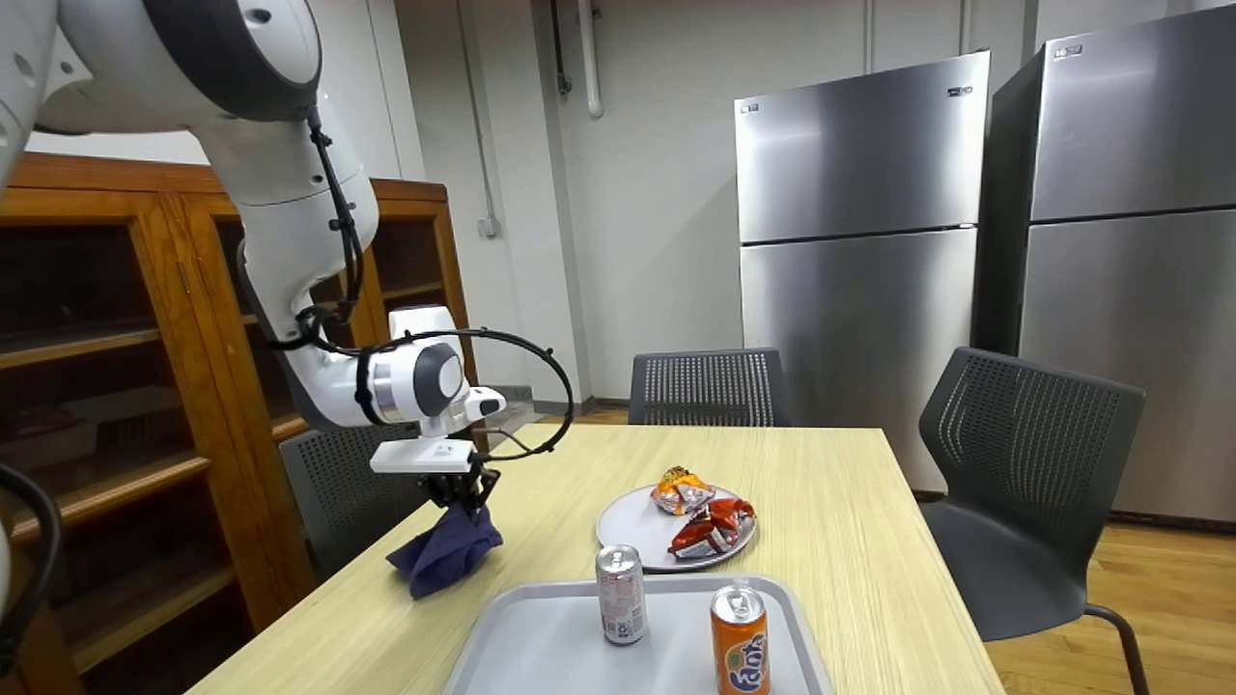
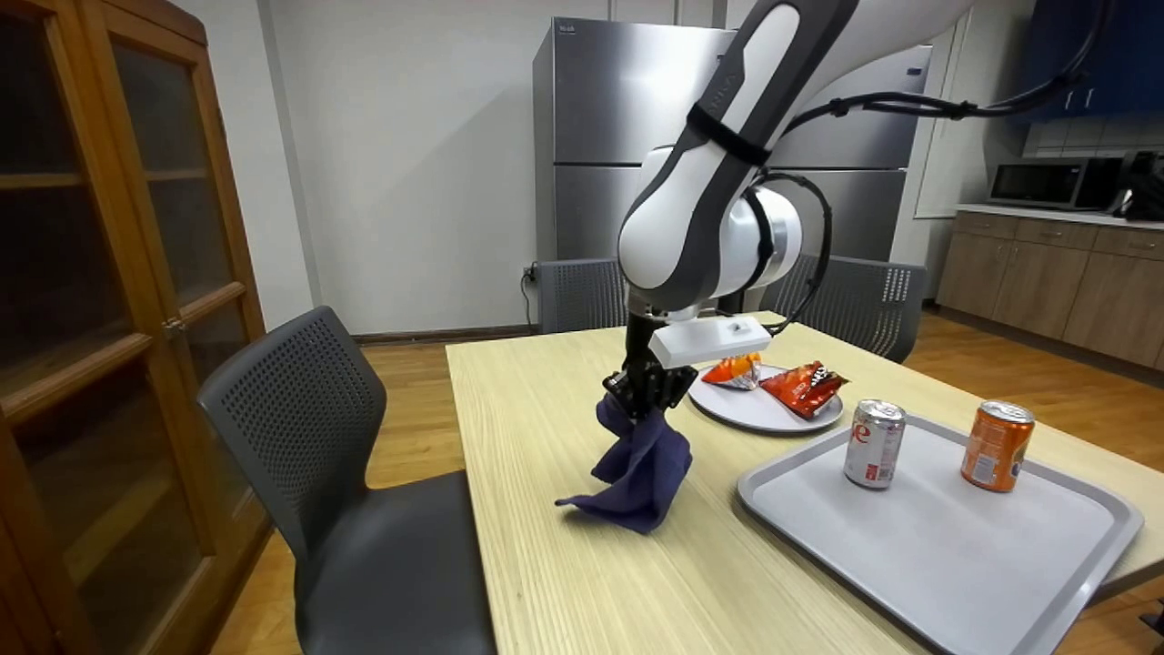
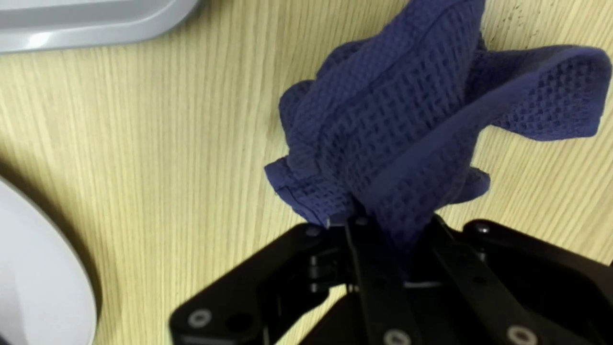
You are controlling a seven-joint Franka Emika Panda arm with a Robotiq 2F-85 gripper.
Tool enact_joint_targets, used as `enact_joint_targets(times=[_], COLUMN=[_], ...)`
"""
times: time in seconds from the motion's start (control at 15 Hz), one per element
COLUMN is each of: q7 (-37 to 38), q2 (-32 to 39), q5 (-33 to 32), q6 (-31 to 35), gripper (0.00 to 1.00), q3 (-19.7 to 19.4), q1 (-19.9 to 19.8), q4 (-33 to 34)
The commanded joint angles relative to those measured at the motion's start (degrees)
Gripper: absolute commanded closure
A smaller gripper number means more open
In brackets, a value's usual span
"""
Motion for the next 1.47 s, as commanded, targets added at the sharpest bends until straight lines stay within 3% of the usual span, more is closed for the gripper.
enact_joint_targets(times=[0.0, 0.6, 1.0, 1.4], q7=[-1.7, -1.4, -0.2, -1.1], q2=[-0.5, -6.6, -9.9, -11.2], q5=[0.6, 0.9, 0.4, 4.1], q6=[-3.3, -11.1, -14.6, -14.7], gripper=[0.62, 0.00, 0.00, 0.00], q3=[0.9, 1.0, -0.7, -1.3], q1=[-0.4, -0.8, -1.5, -5.4], q4=[1.2, 1.1, 1.8, 2.2])
